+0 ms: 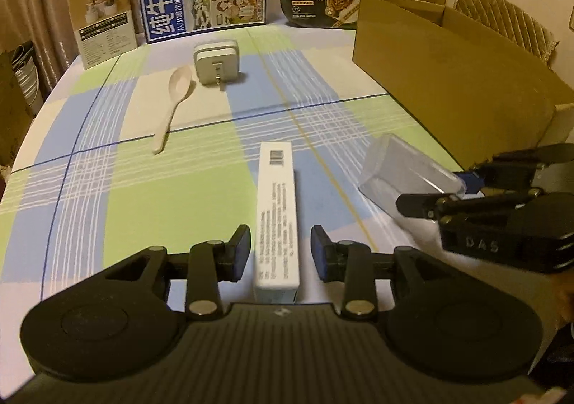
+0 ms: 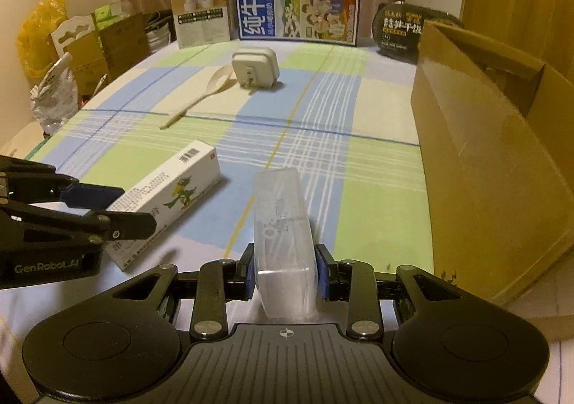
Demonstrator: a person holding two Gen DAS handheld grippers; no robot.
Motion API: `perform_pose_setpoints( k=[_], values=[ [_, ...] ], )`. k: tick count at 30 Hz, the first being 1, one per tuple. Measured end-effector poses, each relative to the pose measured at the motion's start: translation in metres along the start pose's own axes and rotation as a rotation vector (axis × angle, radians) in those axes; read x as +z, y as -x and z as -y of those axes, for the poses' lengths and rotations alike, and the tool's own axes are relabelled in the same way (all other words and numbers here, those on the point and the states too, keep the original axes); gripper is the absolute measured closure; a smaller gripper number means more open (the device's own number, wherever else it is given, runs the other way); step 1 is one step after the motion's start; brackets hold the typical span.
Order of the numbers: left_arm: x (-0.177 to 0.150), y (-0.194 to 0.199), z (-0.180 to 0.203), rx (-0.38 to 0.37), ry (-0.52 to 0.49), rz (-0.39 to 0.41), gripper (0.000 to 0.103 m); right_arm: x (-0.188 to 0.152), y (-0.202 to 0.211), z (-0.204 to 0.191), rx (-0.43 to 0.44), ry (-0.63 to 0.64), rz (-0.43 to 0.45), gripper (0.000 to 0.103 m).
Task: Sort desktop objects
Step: 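Lift the white box and clear case with both grippers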
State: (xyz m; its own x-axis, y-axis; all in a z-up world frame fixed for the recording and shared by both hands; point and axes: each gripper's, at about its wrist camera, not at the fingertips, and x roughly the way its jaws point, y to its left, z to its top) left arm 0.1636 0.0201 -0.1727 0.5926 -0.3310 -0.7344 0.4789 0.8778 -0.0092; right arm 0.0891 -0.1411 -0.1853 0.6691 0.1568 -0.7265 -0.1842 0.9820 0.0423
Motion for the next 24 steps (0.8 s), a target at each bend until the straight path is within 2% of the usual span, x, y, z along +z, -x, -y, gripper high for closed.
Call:
perform_pose_setpoints(
  k=[17, 19, 24],
  values=[
    [0.014, -0.040, -0.002, 0.025, 0.014, -0.070, 0.072, 0.000, -0.009, 0.004, 0.006, -0.028, -0.007, 0.072],
    [0.015, -0.042, -0.001, 0.027, 0.009, -0.079, 0.081, 0.000, -0.010, 0.004, 0.005, -0.027, -0.007, 0.071],
    [0.012, -0.038, 0.001, 0.016, 0.006, -0.073, 0.081, 0.001, -0.010, 0.003, -0.006, -0.024, -0.001, 0.062]
  ],
)
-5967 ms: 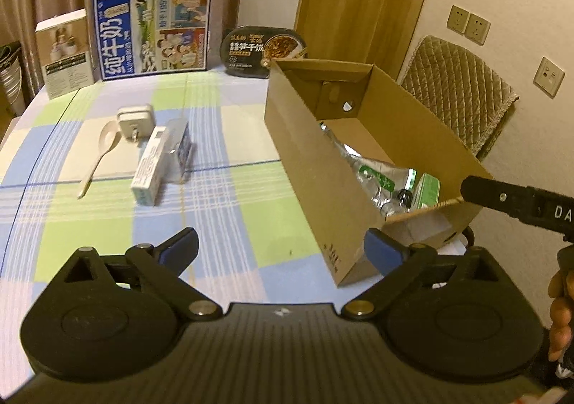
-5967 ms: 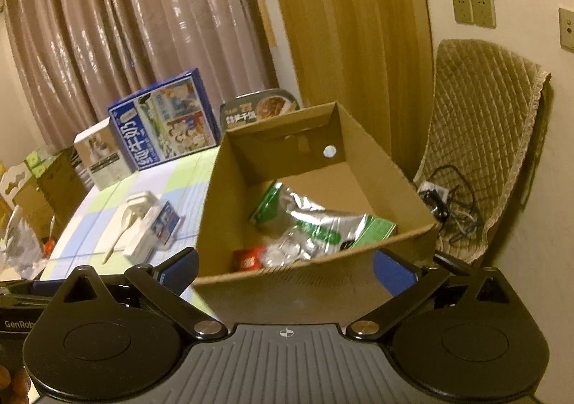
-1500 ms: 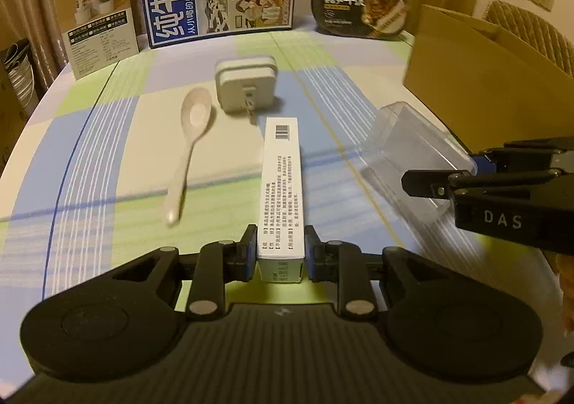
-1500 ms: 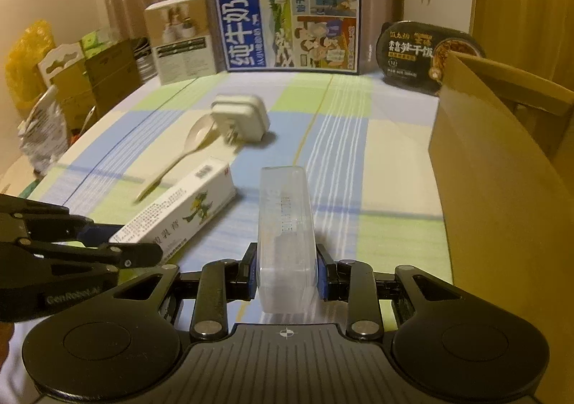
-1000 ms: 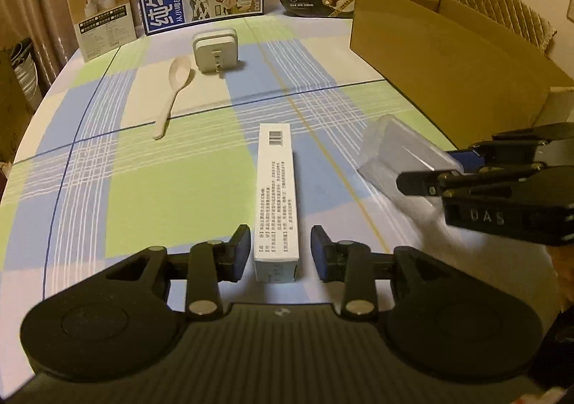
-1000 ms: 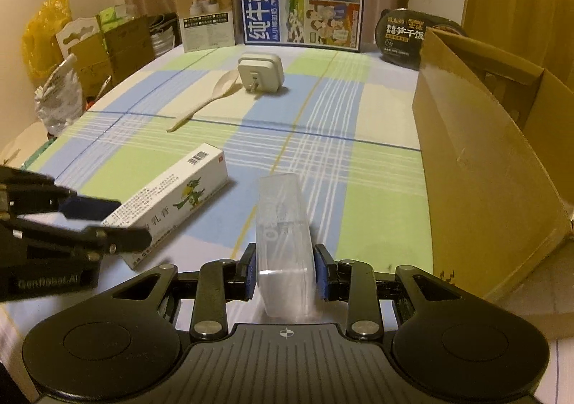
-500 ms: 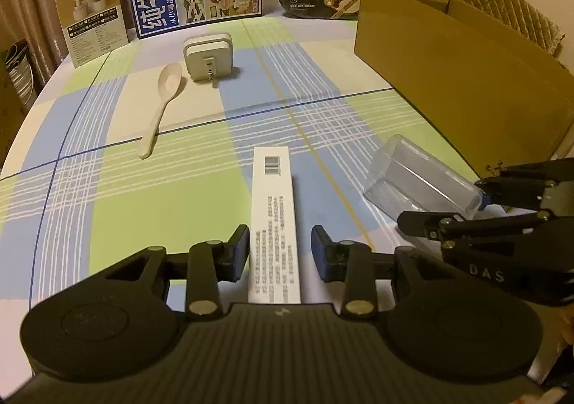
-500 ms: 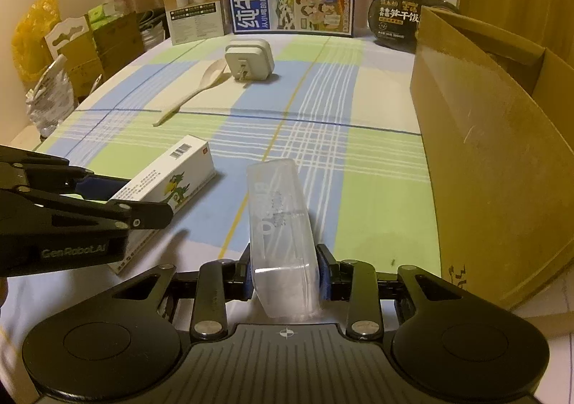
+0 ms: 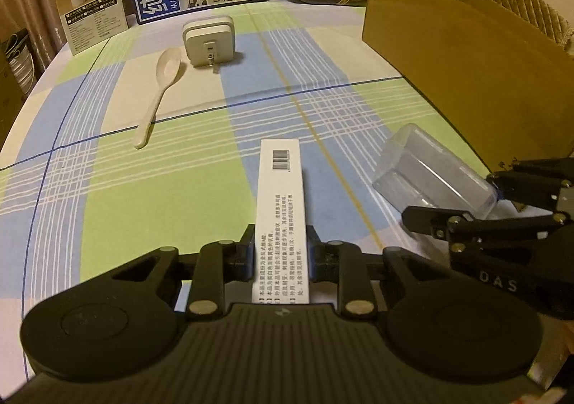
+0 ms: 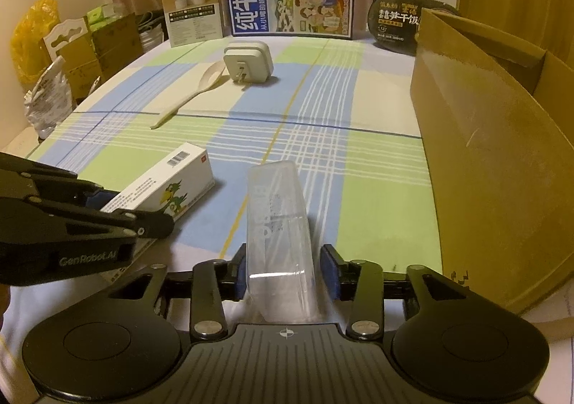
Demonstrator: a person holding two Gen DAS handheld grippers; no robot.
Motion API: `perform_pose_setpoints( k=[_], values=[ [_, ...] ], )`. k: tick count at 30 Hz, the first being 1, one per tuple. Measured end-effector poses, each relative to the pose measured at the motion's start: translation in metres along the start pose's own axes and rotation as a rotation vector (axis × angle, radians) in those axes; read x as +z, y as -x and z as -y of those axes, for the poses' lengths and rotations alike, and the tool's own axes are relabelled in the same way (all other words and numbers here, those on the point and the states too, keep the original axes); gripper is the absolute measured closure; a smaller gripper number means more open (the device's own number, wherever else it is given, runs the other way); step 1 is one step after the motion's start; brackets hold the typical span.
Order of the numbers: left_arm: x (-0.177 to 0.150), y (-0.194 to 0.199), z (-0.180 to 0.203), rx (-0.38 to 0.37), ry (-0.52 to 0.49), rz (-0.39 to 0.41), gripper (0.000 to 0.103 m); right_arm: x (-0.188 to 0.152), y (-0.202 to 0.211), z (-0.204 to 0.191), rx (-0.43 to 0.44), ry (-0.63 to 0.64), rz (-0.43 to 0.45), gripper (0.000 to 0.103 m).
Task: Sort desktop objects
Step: 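Lift the white box and clear case with both grippers, then carry the white box and clear case toward the cardboard box with both grippers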
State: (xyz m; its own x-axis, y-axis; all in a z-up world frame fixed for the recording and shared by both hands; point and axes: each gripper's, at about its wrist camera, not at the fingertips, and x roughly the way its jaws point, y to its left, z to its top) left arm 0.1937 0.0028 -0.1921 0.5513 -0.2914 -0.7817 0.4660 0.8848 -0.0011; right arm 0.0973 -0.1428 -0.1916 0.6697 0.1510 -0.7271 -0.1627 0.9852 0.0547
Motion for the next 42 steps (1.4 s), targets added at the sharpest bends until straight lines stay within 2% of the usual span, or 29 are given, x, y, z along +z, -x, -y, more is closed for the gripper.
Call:
perform_pose_setpoints(
  k=[11, 13, 19, 42],
  values=[
    [-0.001, 0.002, -0.001, -0.007, 0.010, -0.003, 0.082, 0.001, -0.005, -0.005, -0.009, 0.041, 0.011, 0.062],
    [-0.001, 0.002, -0.002, -0.009, 0.011, -0.004, 0.082, 0.001, -0.007, -0.006, -0.007, 0.053, 0.005, 0.074],
    [-0.002, 0.004, -0.002, -0.013, 0.013, -0.004, 0.081, 0.003, 0.000, -0.011, -0.026, 0.077, 0.054, 0.075],
    [-0.001, 0.007, 0.000, -0.016, 0.027, -0.010, 0.081, 0.003, 0.010, -0.008, 0.006, 0.049, 0.047, 0.075]
  ],
)
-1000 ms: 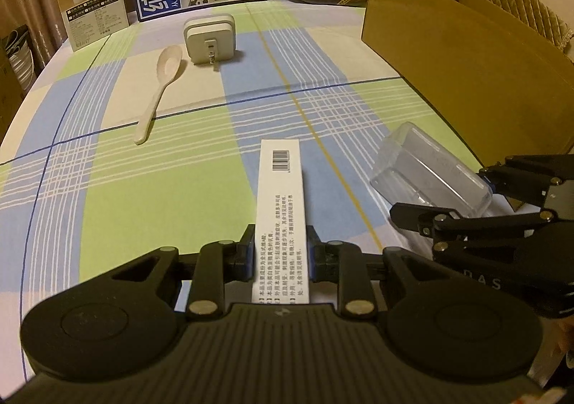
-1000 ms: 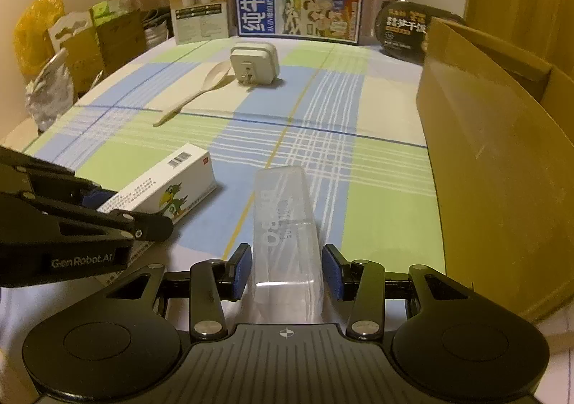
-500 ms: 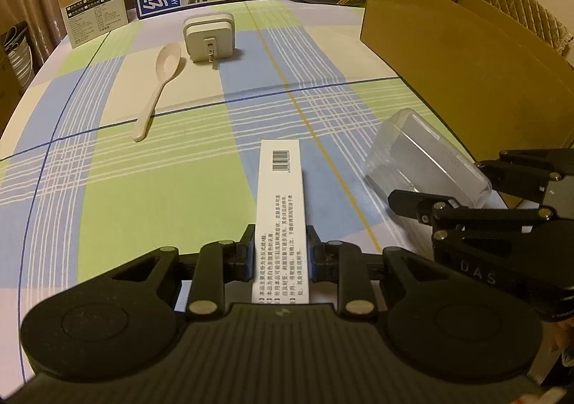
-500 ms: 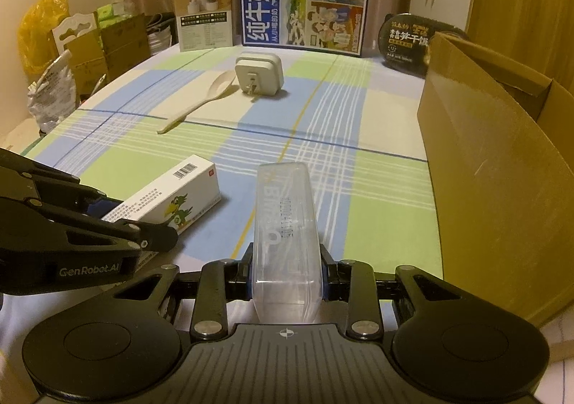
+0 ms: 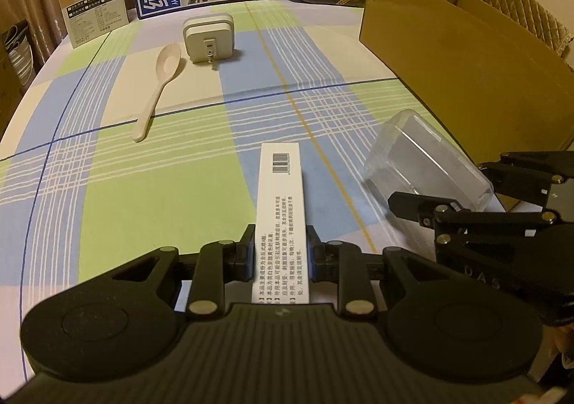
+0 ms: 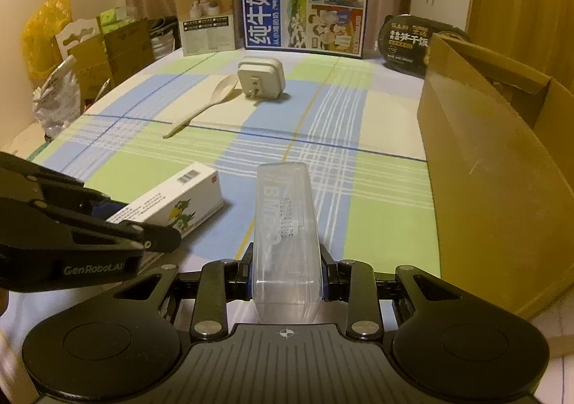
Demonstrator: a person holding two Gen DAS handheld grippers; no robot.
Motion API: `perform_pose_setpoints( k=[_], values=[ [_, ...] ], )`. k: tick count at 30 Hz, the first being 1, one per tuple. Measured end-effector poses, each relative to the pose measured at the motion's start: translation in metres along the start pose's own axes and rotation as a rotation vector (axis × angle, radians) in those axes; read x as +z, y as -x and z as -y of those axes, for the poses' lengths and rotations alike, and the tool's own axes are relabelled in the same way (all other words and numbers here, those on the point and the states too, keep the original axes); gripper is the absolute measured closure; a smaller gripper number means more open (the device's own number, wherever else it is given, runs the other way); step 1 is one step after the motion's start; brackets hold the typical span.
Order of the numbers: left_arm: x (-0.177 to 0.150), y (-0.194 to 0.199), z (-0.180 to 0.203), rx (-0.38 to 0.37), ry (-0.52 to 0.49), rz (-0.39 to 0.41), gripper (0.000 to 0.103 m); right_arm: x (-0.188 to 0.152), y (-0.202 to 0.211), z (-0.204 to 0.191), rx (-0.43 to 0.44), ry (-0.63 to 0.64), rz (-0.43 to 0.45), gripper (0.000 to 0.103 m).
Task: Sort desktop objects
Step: 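Carry the white box and clear case toward the cardboard box with both grippers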
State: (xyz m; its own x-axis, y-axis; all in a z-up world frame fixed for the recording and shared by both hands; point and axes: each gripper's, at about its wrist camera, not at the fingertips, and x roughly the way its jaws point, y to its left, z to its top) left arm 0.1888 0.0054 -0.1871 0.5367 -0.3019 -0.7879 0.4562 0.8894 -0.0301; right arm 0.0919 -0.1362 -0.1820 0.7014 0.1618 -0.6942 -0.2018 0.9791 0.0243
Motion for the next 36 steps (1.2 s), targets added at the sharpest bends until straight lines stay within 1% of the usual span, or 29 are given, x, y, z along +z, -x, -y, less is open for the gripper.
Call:
perform_pose_setpoints(
  k=[5, 11, 18, 23, 26, 33, 36],
  values=[
    [0.000, 0.013, 0.002, 0.016, 0.007, 0.009, 0.082, 0.007, 0.020, 0.002, -0.007, -0.020, 0.024, 0.075],
    [-0.003, 0.037, 0.007, 0.029, 0.069, 0.037, 0.082, 0.003, 0.052, 0.004, -0.019, -0.039, 0.042, 0.075],
    [-0.022, 0.051, 0.022, 0.025, 0.096, 0.017, 0.082, -0.007, 0.080, 0.008, -0.038, -0.060, 0.050, 0.075],
    [-0.033, 0.047, 0.028, -0.006, 0.100, -0.018, 0.081, -0.016, 0.081, 0.005, -0.038, -0.063, 0.031, 0.075],
    [-0.035, 0.041, 0.030, -0.014, 0.092, -0.022, 0.080, -0.017, 0.077, 0.004, -0.036, -0.062, 0.024, 0.075],
    [-0.034, 0.022, 0.036, 0.008, 0.031, -0.045, 0.080, -0.022, 0.063, 0.009, -0.032, -0.076, 0.000, 0.075],
    [-0.035, 0.020, 0.041, 0.035, -0.016, -0.038, 0.081, -0.025, 0.055, 0.009, -0.018, -0.080, -0.018, 0.075]
  ],
)
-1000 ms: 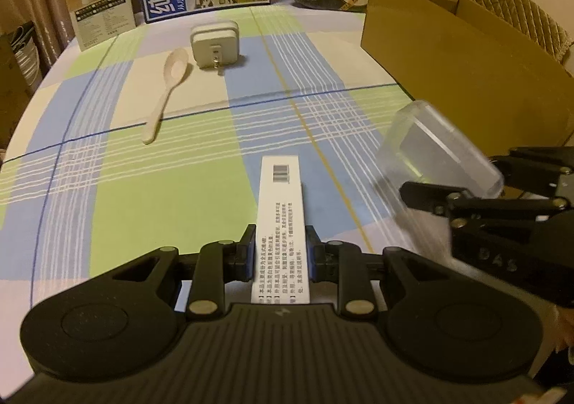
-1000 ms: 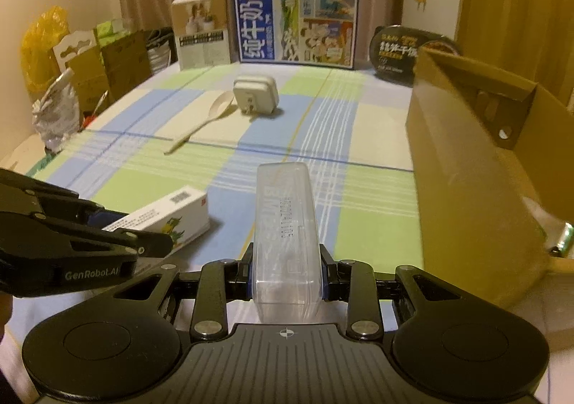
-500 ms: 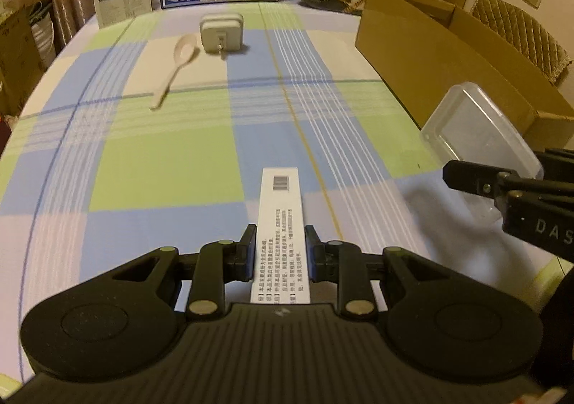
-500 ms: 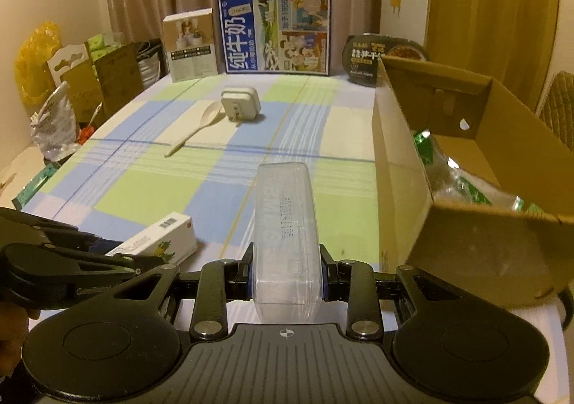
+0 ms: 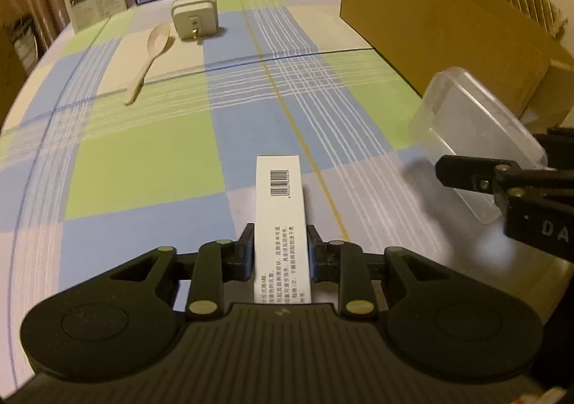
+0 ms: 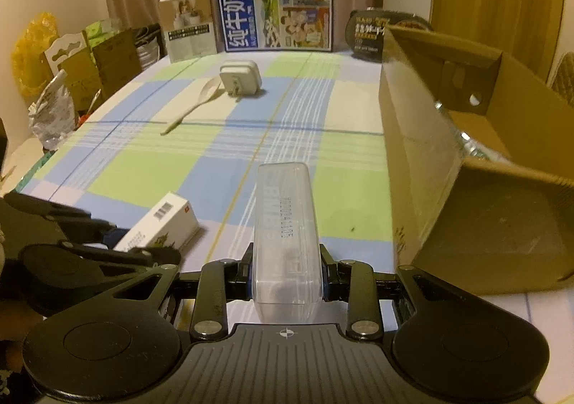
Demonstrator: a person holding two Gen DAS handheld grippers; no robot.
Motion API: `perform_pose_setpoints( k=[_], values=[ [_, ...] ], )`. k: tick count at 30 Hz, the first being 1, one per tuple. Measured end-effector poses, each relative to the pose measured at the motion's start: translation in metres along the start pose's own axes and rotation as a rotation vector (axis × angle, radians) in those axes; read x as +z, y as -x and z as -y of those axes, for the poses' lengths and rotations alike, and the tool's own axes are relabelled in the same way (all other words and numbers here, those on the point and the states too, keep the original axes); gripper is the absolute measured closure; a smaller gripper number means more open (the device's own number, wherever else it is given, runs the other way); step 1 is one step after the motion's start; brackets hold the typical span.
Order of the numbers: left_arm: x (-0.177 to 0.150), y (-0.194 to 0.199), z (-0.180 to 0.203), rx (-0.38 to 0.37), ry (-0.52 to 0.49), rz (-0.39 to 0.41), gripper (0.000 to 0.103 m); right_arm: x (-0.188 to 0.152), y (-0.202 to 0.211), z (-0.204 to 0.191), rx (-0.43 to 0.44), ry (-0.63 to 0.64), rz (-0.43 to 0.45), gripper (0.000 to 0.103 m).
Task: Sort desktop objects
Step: 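Carry the white box and clear case toward the cardboard box with both grippers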
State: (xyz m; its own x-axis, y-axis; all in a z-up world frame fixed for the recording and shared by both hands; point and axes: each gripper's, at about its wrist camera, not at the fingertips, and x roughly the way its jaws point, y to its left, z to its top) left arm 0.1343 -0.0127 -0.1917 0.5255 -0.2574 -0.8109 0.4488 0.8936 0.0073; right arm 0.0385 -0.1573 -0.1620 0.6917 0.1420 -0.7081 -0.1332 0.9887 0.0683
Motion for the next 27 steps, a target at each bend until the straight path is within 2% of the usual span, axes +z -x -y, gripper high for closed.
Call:
perform_pose_setpoints(
  k=[9, 27],
  values=[
    [0.005, 0.024, -0.002, 0.006, 0.037, 0.046, 0.082, 0.004, 0.012, 0.001, 0.021, -0.013, 0.033, 0.075],
    [0.024, 0.089, 0.028, -0.011, 0.041, 0.125, 0.082, 0.024, 0.086, 0.011, -0.002, -0.039, 0.171, 0.075]
  ],
)
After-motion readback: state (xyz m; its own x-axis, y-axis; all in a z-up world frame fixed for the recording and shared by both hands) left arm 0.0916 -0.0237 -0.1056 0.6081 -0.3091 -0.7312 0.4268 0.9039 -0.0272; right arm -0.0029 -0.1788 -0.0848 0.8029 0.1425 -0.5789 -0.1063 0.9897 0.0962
